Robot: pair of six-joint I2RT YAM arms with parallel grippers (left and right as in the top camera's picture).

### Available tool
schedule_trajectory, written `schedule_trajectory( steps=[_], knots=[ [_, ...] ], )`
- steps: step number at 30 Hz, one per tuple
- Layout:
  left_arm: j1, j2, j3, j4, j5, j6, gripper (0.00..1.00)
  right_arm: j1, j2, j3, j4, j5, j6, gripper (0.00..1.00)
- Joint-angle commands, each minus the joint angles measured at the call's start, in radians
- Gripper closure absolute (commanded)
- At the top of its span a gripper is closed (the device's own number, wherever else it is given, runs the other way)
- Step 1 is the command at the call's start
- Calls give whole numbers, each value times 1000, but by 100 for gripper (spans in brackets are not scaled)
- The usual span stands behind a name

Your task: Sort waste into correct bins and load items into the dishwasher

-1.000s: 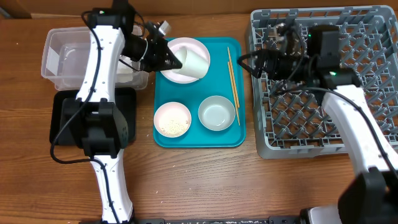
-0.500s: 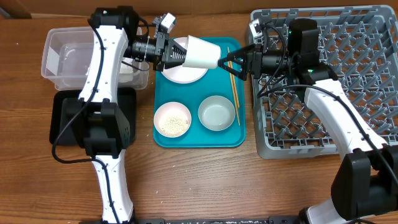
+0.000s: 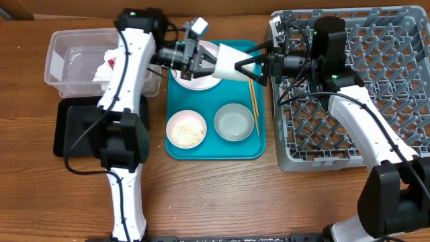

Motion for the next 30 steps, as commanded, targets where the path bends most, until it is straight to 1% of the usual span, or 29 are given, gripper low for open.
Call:
schedule_trajectory(
  steps=[1, 4, 6, 7, 11, 12, 14, 15, 17, 20, 21, 24, 25, 27, 30],
  knots=[
    [-6, -6, 21, -3, 38, 34, 96, 6, 7, 26, 9, -19, 7, 2],
    [-6, -6, 21, -3, 38, 35, 96, 7, 7, 26, 13, -50, 10, 12],
    [-4, -6, 21, -3, 39, 35, 96, 8, 7, 26, 9, -68, 9, 14],
    [-4, -6, 21, -3, 40, 38, 96, 10, 7, 26, 6, -71, 9, 14],
    [-4, -6, 21, 2, 59, 46, 96, 24, 7, 25, -6, -71, 9, 2],
    [-4, -6, 21, 7, 66, 46, 96, 27, 7, 26, -9, -70, 8, 0],
    [-4, -6, 21, 8, 66, 46, 96, 32, 7, 25, -9, -69, 8, 0],
    [-4, -6, 21, 8, 66, 45, 96, 32, 7, 26, -8, -69, 8, 2],
    [-5, -6, 21, 8, 65, 45, 96, 32, 7, 26, -9, -69, 8, 9],
    [-4, -6, 21, 8, 64, 46, 96, 32, 7, 25, -8, -66, 8, 24],
    [-4, -6, 21, 8, 64, 46, 96, 32, 7, 26, -6, -66, 8, 28],
    [-5, -6, 21, 8, 60, 46, 95, 27, 7, 26, -3, -66, 7, 32],
    [-4, -6, 21, 8, 57, 46, 91, 24, 7, 26, 0, -66, 5, 32],
    [-4, -6, 21, 8, 53, 46, 77, 16, 7, 26, 11, -67, 5, 35],
    [-3, -6, 21, 10, 53, 46, 51, -3, 6, 26, 22, -67, 9, 43]
  ],
)
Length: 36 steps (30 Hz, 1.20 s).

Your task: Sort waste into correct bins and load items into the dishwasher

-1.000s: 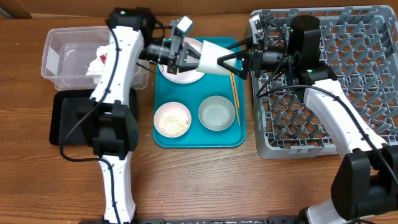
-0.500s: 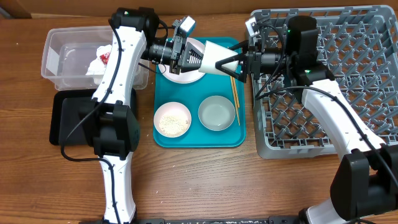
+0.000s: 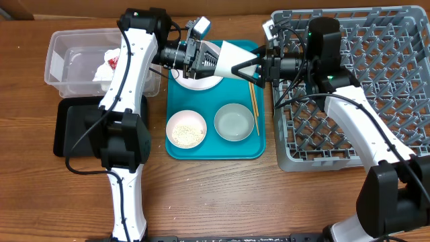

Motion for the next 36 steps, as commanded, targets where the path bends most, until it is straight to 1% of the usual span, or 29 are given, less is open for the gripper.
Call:
schedule_trajectory(
  steps=[1, 4, 5, 7, 10, 12, 16, 19, 21, 24, 25, 27, 30, 33, 36],
  knots=[
    [2, -6, 21, 2, 21, 23, 44, -31, 3, 24, 14, -3, 6, 45],
    [8, -6, 21, 7, 5, 23, 31, -71, 3, 24, 13, -3, 71, 53],
    [14, -6, 21, 9, -8, 23, 30, -88, 2, 24, 13, -3, 97, 56],
    [29, -6, 21, 11, -39, 23, 29, -122, -4, 24, 0, 3, 134, 57],
    [64, -6, 32, 14, -102, 22, 29, -167, -32, 24, -76, 26, 116, 55],
    [93, -6, 50, 17, -136, 22, 29, -203, -63, 24, -154, 39, 74, 52],
    [145, -6, 135, 16, -198, 14, 28, -269, -148, 27, -395, 165, -34, 52],
    [167, -6, 241, 16, -318, -42, 27, -281, -224, 43, -629, 377, -122, 51],
    [173, -6, 335, 16, -447, -90, 26, -267, -278, 80, -824, 606, -159, 51],
    [173, -6, 435, 15, -599, -144, 23, -234, -316, 142, -1029, 855, -164, 50],
    [172, -6, 468, 13, -652, -164, 23, -220, -321, 163, -1092, 923, -162, 48],
    [169, -6, 510, 12, -733, -194, 23, -194, -323, 196, -1209, 1045, -132, 48],
    [169, -6, 541, 12, -824, -221, 23, -169, -320, 198, -1319, 1127, -83, 48],
    [163, -6, 537, 5, -886, -225, 24, -163, -306, 189, -1407, 1139, -49, 48],
    [151, -6, 531, -5, -961, -225, 23, -163, -284, 172, -1457, 1139, -26, 48]
  ],
)
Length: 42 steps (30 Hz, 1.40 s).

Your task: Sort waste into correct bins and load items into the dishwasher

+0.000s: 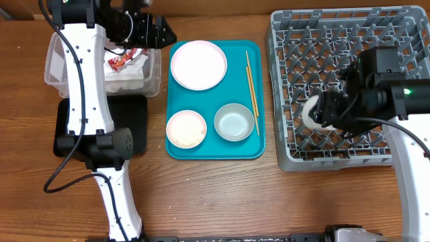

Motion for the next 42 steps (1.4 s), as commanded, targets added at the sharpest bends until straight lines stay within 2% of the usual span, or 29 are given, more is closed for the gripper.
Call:
schedule_trajectory(
  steps=[1, 16, 22, 25, 28, 36, 42],
  knots=[
    [-27, -6, 7, -8, -160, -24, 23, 8, 27, -14, -25, 74, 42, 48],
    [-82, -6, 6, -8, -256, -24, 20, 88, 222, -119, -9, 66, 86, 43],
    [-81, -6, 6, -8, -256, -24, 20, 88, 254, -142, 32, 67, 86, 20],
    [-81, -6, 6, -7, -257, -24, 19, 88, 253, -134, 64, 67, 87, 18],
    [-81, -6, 6, -7, -257, -24, 18, 88, 252, -85, 69, 63, 100, 18],
    [-81, -6, 6, -6, -257, -24, 18, 140, 247, 194, 50, 34, 110, 18],
    [-81, -6, 6, -14, -256, -25, 19, 251, 259, 225, 135, 14, 153, 16]
  ],
)
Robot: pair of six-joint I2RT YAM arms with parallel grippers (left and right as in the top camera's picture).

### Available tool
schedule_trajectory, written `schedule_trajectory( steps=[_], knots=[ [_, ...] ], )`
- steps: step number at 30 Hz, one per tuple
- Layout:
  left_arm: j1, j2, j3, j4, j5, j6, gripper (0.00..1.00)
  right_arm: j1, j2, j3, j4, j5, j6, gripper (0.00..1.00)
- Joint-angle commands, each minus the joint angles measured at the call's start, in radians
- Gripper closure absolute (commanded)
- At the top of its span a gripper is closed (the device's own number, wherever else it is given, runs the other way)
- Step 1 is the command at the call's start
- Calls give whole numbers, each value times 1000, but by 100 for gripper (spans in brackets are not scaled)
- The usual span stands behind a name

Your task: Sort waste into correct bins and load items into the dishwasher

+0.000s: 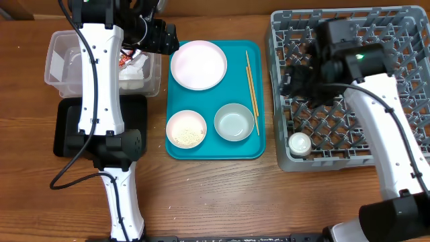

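Note:
A white cup [299, 143] stands in the front left corner of the grey dish rack [403, 40], free of any gripper. My right gripper [293, 82] hovers over the rack's left side, farther back than the cup, open and empty. On the teal tray [215, 153] lie a pink plate [198, 65], a pair of chopsticks [251, 81], a bowl with white crumbs [186, 129] and an empty grey-green bowl [234, 122]. My left gripper [168, 38] is open between the clear bin [57, 67] and the plate.
The clear bin holds crumpled white tissue [134, 72] and a red wrapper [125, 59]. A black bin [67, 128] sits in front of it, partly under my left arm. Bare wood table lies along the front edge.
The right gripper has let go of the white cup, which now stands in the rack's front left corner, and has moved toward the back. The left gripper shifted slightly right toward the plate.
Both grippers met above the pink plate with the white cup between them, and stayed so a second later. Then the right gripper held the cup over the rack while the left was above the clear bin. Now the cup rests in the rack.

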Motion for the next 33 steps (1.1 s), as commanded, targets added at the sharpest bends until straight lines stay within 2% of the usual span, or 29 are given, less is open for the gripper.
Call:
schedule_trajectory(
  steps=[1, 5, 10, 16, 20, 24, 27, 30, 33],
  knots=[
    [-2, -6, 1, -7, -6, -29, 22, 68, 14, 15, 19, -10, 42, 16],
    [-21, -6, -45, -7, 6, -168, 22, 76, 26, 15, 39, -8, 50, 11],
    [-93, -28, -196, -8, -3, -196, 25, -31, 19, 52, -11, -11, 42, 9],
    [-190, -159, -446, -8, -212, -288, 27, -164, 16, 75, -68, -8, -19, 8],
    [-236, -263, -587, -3, -219, -289, 29, -195, 16, 75, -73, -8, -35, 8],
    [-293, -305, -721, 36, -235, -208, 34, -197, 17, 75, -69, -8, -42, 8],
    [-338, -304, -854, 108, -227, -168, 39, -197, 17, 75, -71, -8, -51, 7],
    [-372, -304, -987, 206, -227, -162, 50, -197, 17, 75, -74, -8, -61, 7],
    [-392, -304, -1101, 284, -227, -162, 51, -197, 17, 75, -82, -8, -61, 6]
  ],
)
